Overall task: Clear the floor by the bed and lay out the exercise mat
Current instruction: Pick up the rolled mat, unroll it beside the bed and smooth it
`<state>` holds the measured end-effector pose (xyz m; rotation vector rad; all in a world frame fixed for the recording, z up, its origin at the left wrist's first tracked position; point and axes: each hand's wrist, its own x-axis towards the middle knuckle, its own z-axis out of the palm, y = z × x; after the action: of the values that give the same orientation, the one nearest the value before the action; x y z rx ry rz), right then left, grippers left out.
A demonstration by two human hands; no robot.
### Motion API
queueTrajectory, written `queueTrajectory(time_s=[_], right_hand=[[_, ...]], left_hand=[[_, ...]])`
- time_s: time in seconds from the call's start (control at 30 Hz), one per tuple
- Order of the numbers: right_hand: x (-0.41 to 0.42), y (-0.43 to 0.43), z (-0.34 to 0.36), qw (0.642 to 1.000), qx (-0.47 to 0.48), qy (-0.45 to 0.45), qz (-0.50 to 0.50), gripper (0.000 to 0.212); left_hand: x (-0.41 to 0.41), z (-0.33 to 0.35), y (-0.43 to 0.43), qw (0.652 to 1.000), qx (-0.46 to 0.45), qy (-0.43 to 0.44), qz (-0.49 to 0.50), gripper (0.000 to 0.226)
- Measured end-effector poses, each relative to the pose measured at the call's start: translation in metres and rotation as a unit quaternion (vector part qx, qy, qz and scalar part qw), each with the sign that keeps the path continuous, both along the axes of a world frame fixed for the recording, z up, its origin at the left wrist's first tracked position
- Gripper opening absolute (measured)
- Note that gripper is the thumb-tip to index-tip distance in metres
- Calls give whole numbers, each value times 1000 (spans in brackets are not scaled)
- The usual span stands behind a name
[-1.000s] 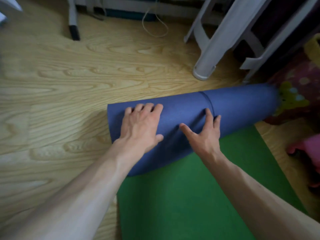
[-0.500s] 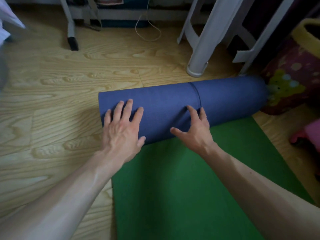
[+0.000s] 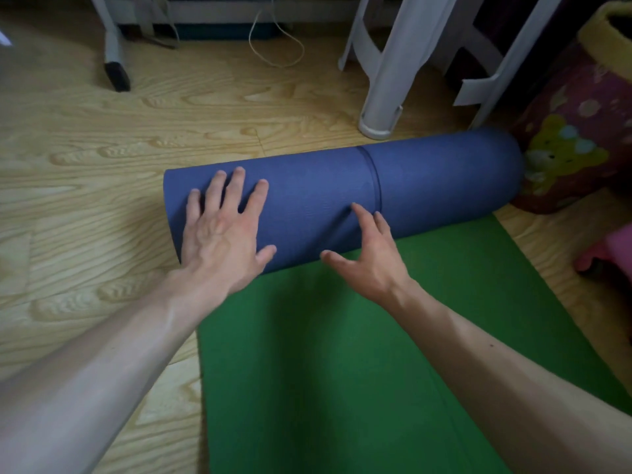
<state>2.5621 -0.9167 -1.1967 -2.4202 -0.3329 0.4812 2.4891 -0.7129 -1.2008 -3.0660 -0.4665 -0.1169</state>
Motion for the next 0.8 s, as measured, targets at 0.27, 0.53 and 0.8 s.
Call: queueTrajectory(time_s=[0.27, 0.53, 0.8], right_hand=[[60, 36, 10, 994, 99, -23, 34, 85], [55, 40, -12, 994, 19, -77, 76, 96], [33, 41, -54, 973, -206, 9, 104, 101]], left_hand=[[23, 14, 39, 995, 24, -95, 4, 79], [-19, -39, -46, 973, -127, 188, -42, 107], [-6, -39, -51, 958, -171, 231, 1, 112]])
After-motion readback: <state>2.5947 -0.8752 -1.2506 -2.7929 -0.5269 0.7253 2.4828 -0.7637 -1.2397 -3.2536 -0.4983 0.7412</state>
